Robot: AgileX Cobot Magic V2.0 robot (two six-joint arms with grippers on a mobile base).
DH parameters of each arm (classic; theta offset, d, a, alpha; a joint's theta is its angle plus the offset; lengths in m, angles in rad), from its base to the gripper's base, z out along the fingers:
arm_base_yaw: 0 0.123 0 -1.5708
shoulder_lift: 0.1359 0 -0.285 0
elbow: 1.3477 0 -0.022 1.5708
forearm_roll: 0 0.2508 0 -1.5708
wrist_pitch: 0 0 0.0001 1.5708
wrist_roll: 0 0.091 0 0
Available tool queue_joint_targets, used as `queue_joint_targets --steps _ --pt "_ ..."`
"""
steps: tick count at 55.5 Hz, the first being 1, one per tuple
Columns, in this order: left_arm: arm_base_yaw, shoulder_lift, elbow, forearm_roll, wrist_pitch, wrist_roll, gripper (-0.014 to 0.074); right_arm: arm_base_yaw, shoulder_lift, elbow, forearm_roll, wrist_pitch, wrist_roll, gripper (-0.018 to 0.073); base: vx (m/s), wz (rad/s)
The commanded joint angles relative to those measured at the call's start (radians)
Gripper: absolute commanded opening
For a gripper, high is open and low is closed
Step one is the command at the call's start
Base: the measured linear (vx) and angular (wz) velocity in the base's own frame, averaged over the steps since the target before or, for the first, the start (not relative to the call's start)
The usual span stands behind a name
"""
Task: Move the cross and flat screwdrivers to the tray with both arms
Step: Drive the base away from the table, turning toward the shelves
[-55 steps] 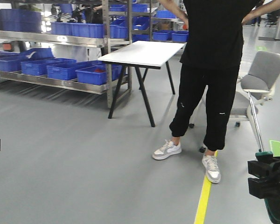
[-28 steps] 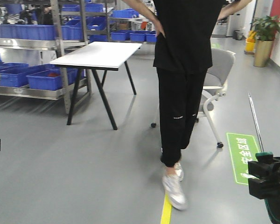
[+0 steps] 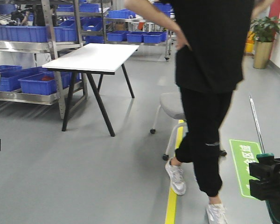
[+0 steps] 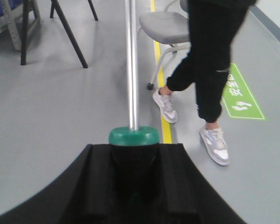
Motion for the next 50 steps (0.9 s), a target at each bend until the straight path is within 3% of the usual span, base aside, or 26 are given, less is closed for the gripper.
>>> queue_joint_targets --steps 1,50 --pt "-0.004 -0.015 -0.029 -0.019 -0.084 -0.006 0.0000 0.000 -0.013 -0.031 -0.010 -0.081 -0.003 -0.0008 0.34 0.21" --pt "-0.004 -0.015 -0.029 -0.019 -0.084 -0.006 0.0000 0.000 -0.013 -0.031 -0.010 -0.075 -0.003 -0.0008 0.47 0.24"
